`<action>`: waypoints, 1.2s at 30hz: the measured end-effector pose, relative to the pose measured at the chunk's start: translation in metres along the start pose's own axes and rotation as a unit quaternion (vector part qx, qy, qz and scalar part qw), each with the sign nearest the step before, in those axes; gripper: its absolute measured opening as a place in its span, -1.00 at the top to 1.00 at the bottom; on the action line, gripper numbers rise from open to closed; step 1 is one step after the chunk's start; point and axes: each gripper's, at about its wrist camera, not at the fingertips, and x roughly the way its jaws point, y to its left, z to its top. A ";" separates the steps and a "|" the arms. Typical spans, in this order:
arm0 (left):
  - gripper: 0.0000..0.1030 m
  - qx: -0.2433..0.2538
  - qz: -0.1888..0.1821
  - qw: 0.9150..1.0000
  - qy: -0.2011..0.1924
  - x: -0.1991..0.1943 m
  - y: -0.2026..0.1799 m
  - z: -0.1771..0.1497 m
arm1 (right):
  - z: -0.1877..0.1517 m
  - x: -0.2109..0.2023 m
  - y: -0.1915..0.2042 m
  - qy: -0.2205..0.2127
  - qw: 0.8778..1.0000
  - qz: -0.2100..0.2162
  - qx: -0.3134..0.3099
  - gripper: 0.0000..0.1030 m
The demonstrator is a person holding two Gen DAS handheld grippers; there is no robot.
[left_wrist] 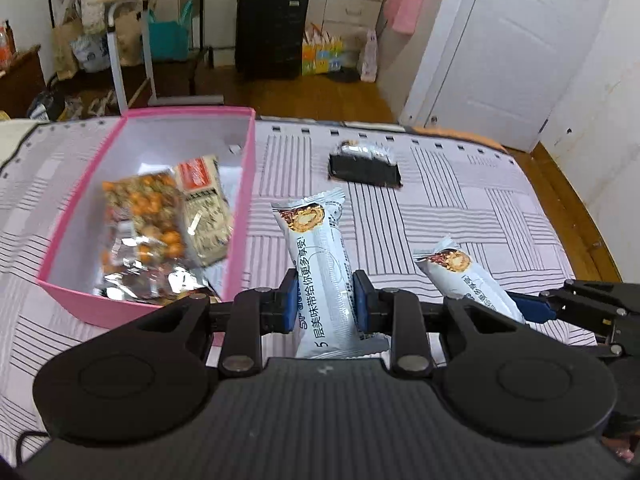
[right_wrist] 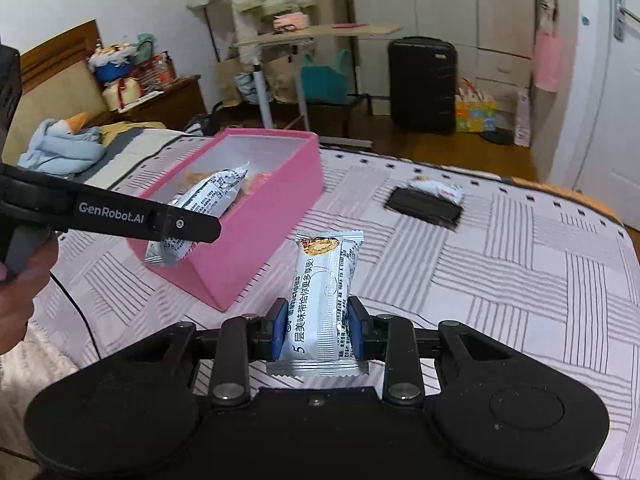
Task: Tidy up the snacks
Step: 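Lower the left tool's wafer bar into the pink box and release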
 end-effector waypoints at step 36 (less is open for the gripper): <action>0.31 -0.078 0.108 0.991 -0.018 0.058 0.184 0.019 | 0.085 0.191 0.106 0.009 0.996 0.046 -0.073 0.19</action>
